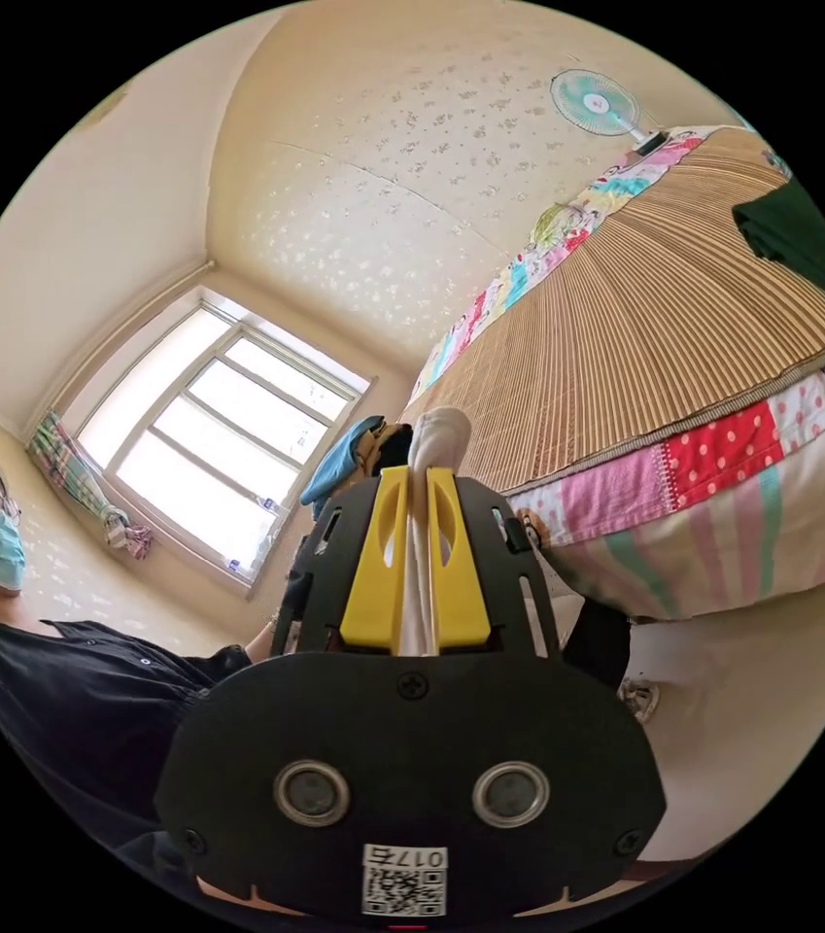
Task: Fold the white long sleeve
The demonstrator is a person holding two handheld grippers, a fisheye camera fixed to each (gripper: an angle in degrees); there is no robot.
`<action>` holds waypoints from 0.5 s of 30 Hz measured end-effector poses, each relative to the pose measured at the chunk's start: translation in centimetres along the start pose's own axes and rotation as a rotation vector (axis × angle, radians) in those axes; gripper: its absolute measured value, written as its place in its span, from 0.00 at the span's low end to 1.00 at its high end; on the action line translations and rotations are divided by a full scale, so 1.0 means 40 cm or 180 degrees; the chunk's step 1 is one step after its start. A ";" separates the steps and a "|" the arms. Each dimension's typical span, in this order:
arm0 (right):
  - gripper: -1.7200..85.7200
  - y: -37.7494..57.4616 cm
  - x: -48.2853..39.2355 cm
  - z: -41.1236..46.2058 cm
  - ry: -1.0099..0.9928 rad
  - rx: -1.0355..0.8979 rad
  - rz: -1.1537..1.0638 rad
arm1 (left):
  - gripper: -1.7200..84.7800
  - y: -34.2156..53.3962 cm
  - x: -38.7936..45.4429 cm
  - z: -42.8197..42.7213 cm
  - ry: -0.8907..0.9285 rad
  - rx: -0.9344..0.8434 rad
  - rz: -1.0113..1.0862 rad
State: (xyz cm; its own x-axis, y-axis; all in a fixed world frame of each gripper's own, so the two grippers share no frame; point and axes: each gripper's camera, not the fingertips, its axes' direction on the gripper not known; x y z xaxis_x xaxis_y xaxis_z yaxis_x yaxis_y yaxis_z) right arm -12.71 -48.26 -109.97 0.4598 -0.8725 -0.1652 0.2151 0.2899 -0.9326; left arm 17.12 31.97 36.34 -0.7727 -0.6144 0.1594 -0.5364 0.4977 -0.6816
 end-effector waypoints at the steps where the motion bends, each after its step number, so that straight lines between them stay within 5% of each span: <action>1: 0.05 0.001 0.007 -0.003 -0.0023 0.0019 0.0030 | 0.16 -0.006 -0.004 0.009 0.0047 0.0014 0.0010; 3: 0.05 0.002 0.022 -0.015 -0.0082 0.0056 0.0097 | 0.07 0.007 0.018 -0.029 0.0034 0.0297 0.0131; 8: 0.06 -0.023 -0.001 -0.009 -0.0031 -0.0007 -0.0149 | 0.06 0.072 0.133 -0.221 0.0101 0.1180 0.0898; 15: 0.09 -0.087 0.104 0.161 0.1236 -0.0645 0.0305 | 0.16 -0.051 -0.073 -0.193 -0.0033 0.0709 0.0005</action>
State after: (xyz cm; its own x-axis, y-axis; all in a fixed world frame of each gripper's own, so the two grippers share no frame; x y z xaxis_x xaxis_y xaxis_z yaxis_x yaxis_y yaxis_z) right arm -6.00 -50.36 -105.36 0.1035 -0.9396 -0.3263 -0.0036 0.3277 -0.9448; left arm 17.87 37.48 42.75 -0.7693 -0.6206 0.1518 -0.4461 0.3517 -0.8230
